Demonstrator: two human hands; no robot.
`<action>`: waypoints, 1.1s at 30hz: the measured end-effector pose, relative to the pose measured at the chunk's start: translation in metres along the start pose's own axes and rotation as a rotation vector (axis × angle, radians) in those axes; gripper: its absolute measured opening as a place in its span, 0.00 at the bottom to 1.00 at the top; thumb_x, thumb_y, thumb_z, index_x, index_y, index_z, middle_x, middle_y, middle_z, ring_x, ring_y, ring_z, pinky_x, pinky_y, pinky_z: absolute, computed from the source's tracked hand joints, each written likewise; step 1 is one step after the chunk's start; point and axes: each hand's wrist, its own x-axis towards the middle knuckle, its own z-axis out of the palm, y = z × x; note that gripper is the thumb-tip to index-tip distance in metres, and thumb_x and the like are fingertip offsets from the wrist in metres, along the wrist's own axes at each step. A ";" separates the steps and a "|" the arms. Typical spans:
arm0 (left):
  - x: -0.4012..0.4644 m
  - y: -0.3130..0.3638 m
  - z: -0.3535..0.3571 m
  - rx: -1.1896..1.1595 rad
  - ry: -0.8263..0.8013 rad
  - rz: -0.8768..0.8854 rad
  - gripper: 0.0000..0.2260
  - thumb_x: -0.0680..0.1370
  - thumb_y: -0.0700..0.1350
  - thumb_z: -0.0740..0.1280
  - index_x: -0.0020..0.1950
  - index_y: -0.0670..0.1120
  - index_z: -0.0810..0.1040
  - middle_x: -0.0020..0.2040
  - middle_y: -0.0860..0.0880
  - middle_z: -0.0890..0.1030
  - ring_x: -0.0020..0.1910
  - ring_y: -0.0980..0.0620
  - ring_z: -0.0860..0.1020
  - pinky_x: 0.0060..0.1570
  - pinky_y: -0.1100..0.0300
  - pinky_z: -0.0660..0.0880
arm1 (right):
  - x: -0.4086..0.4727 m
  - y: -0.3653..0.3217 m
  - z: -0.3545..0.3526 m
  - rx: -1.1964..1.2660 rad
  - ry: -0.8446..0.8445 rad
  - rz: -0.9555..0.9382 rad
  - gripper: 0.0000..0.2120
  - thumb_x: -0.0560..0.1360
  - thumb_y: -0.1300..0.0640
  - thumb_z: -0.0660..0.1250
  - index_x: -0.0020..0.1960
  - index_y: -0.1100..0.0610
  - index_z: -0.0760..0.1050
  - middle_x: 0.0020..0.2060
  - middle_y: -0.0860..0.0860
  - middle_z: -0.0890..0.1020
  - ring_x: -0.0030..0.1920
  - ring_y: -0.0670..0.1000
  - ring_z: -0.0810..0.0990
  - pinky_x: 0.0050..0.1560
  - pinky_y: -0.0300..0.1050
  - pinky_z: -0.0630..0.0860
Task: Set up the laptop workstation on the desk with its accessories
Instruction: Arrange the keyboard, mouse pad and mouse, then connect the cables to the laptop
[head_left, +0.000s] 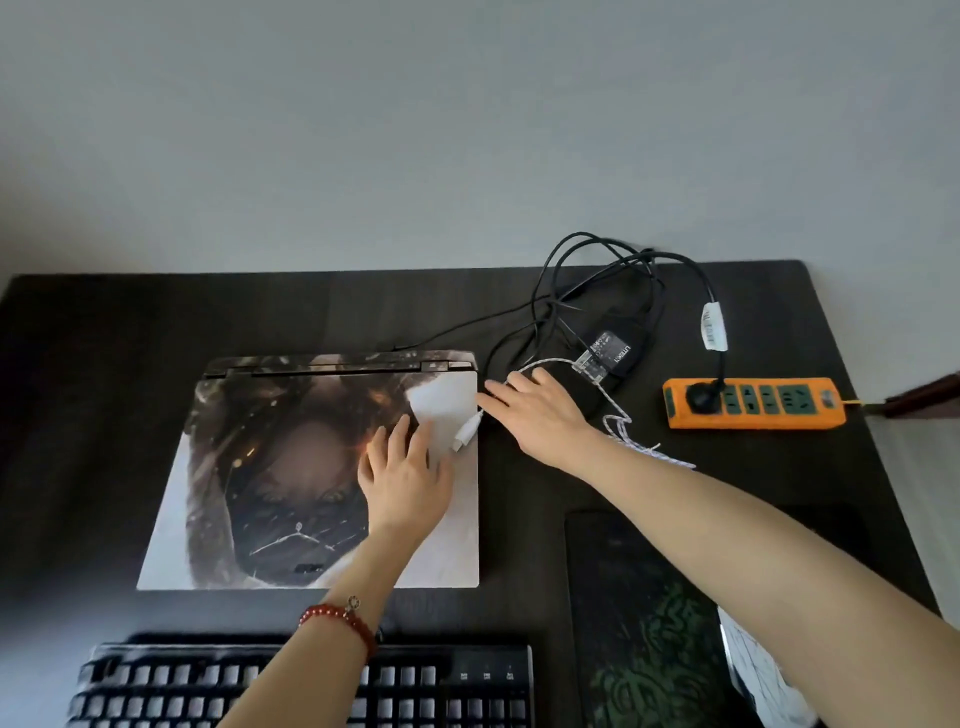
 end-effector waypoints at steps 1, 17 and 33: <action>0.000 -0.003 0.009 0.056 -0.002 0.008 0.23 0.79 0.55 0.54 0.73 0.53 0.58 0.76 0.48 0.56 0.75 0.44 0.48 0.71 0.43 0.46 | 0.000 -0.001 0.004 -0.052 0.039 -0.005 0.20 0.71 0.63 0.59 0.63 0.56 0.70 0.52 0.52 0.80 0.54 0.54 0.74 0.51 0.49 0.67; -0.003 -0.007 0.044 0.146 0.244 0.034 0.25 0.75 0.53 0.51 0.72 0.50 0.63 0.74 0.44 0.63 0.74 0.40 0.56 0.71 0.39 0.50 | -0.049 -0.060 0.054 0.533 0.279 0.580 0.19 0.75 0.47 0.56 0.56 0.53 0.79 0.33 0.53 0.76 0.35 0.56 0.76 0.35 0.48 0.71; -0.003 -0.004 0.044 0.134 0.284 0.015 0.25 0.74 0.52 0.52 0.71 0.49 0.64 0.74 0.43 0.63 0.74 0.40 0.56 0.71 0.39 0.50 | -0.043 -0.071 0.057 0.680 0.406 0.646 0.15 0.75 0.56 0.53 0.54 0.55 0.76 0.39 0.48 0.82 0.37 0.54 0.77 0.44 0.50 0.67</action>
